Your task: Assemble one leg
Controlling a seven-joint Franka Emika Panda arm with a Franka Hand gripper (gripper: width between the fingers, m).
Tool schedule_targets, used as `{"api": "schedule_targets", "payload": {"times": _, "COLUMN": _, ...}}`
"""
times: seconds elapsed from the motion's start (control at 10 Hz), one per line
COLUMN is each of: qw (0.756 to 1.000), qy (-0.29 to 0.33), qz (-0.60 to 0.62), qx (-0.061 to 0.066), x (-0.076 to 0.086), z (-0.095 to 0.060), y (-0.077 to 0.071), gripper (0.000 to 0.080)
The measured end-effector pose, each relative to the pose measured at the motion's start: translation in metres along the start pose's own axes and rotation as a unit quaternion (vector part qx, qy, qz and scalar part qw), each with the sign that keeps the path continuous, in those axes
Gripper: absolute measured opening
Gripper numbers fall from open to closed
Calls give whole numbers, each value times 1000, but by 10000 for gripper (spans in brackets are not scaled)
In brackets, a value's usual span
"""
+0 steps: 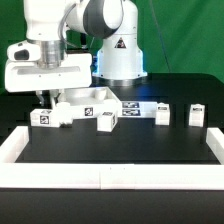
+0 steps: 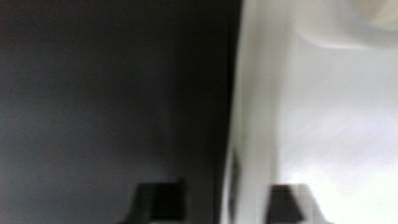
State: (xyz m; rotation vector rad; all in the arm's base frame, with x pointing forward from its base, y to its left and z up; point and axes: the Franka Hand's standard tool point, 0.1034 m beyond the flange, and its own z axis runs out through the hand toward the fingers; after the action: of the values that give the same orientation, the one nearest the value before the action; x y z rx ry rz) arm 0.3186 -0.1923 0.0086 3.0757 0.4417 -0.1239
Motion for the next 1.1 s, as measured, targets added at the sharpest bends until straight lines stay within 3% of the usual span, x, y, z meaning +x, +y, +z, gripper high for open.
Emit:
{"api": "schedule_targets", "payload": {"times": 0.1, "qw": 1000, "qy": 0, "qz": 0, "qx": 0, "x": 0, "z": 0, "y": 0, "gripper": 60}}
{"api": "schedule_targets", "payload": {"times": 0.5, "qw": 1000, "qy": 1, "qz": 13, "qx": 0, "x": 5, "z": -2, "y": -6, "gripper": 55}}
{"api": "schedule_targets", "payload": {"times": 0.6, "qw": 999, "qy": 2, "qz": 36, "qx": 10, "x": 12, "z": -10, "y": -14, "gripper": 55}}
{"api": "schedule_targets", "payload": {"times": 0.9, "qw": 994, "qy": 4, "qz": 83, "qx": 71, "x": 39, "z": -69, "y": -32, "gripper": 55}}
{"api": "schedule_targets", "payload": {"times": 1.0, "qw": 993, "qy": 6, "qz": 92, "qx": 79, "x": 48, "z": -87, "y": -36, "gripper": 55}}
{"api": "schedule_targets", "payload": {"times": 1.1, "qw": 992, "qy": 11, "qz": 100, "qx": 77, "x": 54, "z": -92, "y": -35, "gripper": 55}}
